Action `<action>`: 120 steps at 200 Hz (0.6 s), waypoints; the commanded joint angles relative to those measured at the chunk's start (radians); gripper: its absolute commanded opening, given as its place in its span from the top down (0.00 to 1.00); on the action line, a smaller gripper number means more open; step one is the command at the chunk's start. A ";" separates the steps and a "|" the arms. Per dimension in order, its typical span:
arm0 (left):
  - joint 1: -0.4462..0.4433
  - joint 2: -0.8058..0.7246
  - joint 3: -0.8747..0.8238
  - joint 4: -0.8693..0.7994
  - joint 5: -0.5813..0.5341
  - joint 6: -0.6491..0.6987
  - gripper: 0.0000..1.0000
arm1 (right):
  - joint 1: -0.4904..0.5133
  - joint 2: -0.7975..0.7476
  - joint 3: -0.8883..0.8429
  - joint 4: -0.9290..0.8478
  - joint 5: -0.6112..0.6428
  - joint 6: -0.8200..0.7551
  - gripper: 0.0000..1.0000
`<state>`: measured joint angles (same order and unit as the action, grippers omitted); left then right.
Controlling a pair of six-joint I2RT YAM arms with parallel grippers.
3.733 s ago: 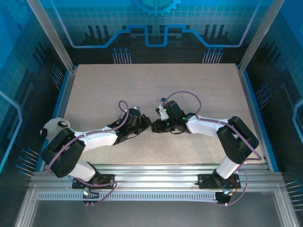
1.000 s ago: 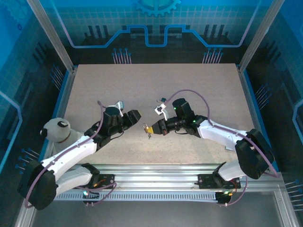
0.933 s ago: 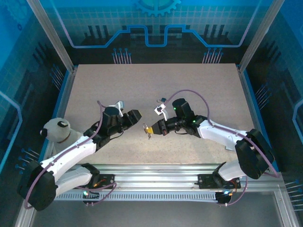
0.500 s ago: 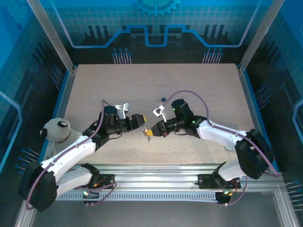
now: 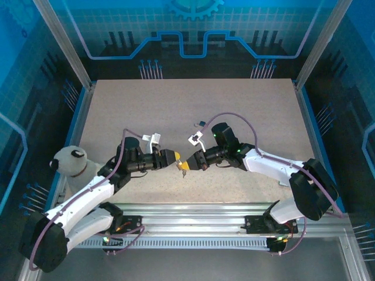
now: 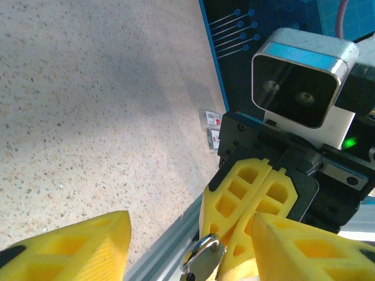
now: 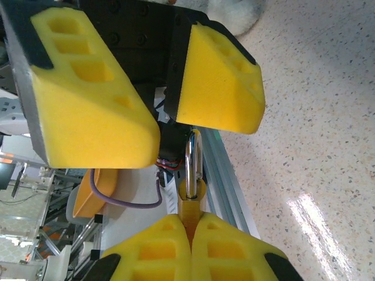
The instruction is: Lock with the key
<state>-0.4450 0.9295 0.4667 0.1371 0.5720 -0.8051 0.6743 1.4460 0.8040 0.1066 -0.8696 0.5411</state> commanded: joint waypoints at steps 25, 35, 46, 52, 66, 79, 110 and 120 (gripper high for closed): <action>0.005 -0.031 -0.023 0.080 0.076 0.007 0.51 | 0.022 0.015 0.024 0.027 -0.048 -0.012 1.00; 0.005 -0.031 -0.023 0.086 0.082 0.006 0.52 | 0.022 0.015 0.024 0.027 -0.047 -0.012 1.00; 0.005 -0.031 -0.027 0.093 0.088 -0.001 0.53 | 0.022 0.014 0.025 0.027 -0.047 -0.012 1.00; 0.005 -0.030 -0.029 0.099 0.092 0.000 0.55 | 0.022 0.014 0.025 0.027 -0.048 -0.013 1.00; 0.006 -0.029 -0.037 0.110 0.101 -0.006 0.57 | 0.022 0.014 0.024 0.027 -0.046 -0.013 1.00; 0.005 -0.031 -0.043 0.120 0.107 -0.011 0.57 | 0.022 0.014 0.024 0.026 -0.049 -0.013 1.00; 0.003 -0.032 -0.056 0.137 0.119 -0.017 0.62 | 0.022 0.013 0.025 0.029 -0.050 -0.012 1.00; 0.004 -0.032 -0.057 0.139 0.121 -0.019 0.63 | 0.021 0.013 0.025 0.029 -0.053 -0.011 1.00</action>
<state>-0.4450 0.9115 0.4221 0.2344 0.6533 -0.8131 0.6857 1.4544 0.8043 0.1070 -0.8845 0.5411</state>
